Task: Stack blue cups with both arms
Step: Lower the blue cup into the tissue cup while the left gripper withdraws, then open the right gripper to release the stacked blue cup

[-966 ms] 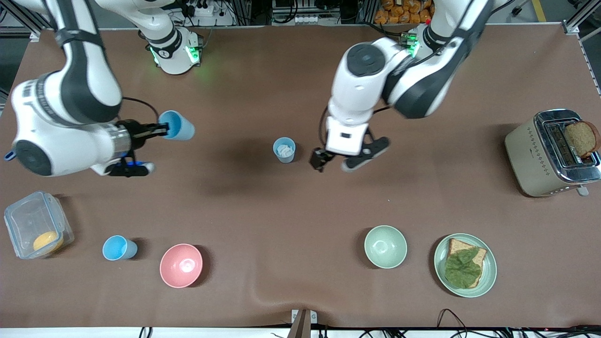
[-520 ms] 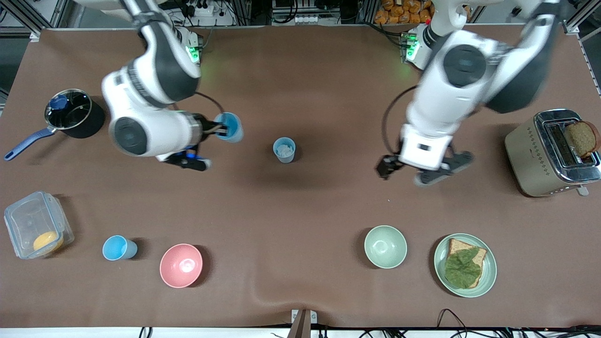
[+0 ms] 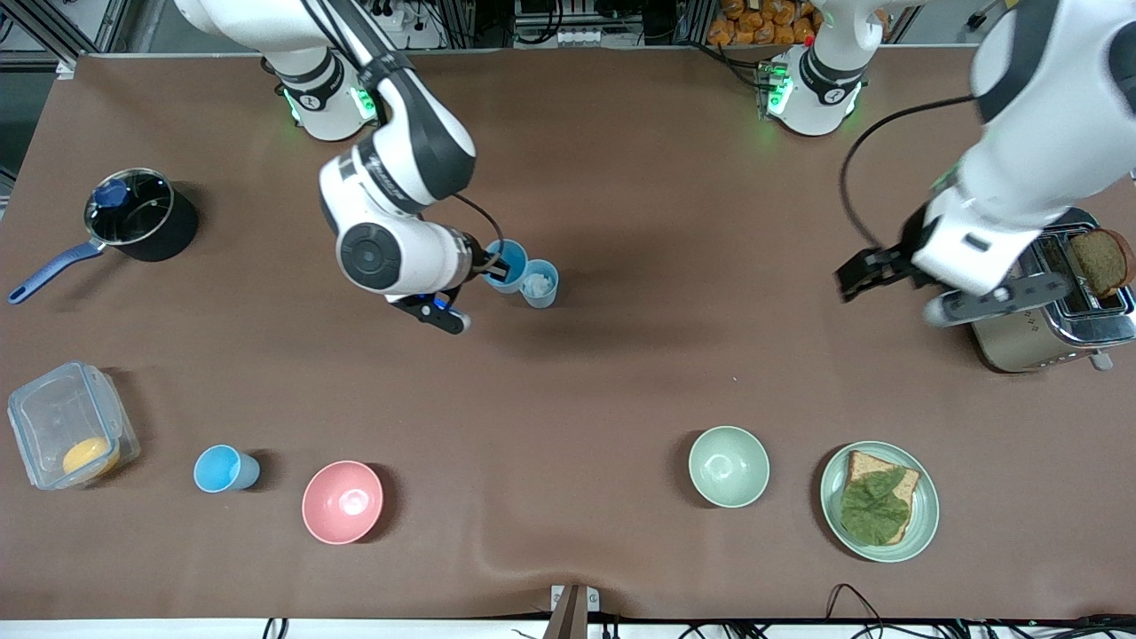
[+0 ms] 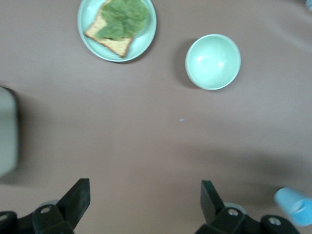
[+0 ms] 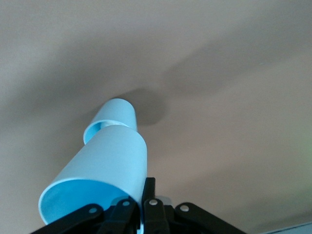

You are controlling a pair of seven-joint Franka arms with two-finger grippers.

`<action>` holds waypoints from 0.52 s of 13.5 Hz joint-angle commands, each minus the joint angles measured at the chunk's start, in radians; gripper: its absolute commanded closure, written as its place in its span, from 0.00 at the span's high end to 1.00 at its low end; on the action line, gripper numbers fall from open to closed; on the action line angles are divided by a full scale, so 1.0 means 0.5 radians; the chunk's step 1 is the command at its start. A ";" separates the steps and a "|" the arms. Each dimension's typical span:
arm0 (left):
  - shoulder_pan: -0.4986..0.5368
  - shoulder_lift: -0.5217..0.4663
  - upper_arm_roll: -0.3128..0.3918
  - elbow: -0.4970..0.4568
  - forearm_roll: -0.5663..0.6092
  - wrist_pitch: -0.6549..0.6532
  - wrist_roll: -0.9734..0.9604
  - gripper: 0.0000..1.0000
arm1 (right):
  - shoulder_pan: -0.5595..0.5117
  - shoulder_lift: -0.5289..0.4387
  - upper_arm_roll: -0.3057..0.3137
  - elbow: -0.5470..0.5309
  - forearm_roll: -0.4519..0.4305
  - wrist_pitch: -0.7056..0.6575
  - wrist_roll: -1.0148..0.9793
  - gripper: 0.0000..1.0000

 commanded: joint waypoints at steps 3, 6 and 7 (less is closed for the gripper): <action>-0.006 -0.185 0.182 -0.058 -0.055 -0.151 0.345 1.00 | 0.107 0.080 -0.023 0.017 0.082 0.125 0.149 0.00; -0.030 -0.222 0.289 -0.058 -0.055 -0.194 0.403 1.00 | 0.141 0.098 -0.023 0.008 0.088 0.153 0.195 0.00; -0.040 -0.225 0.326 -0.058 -0.055 -0.200 0.404 1.00 | 0.147 0.104 -0.023 0.005 0.088 0.162 0.201 0.00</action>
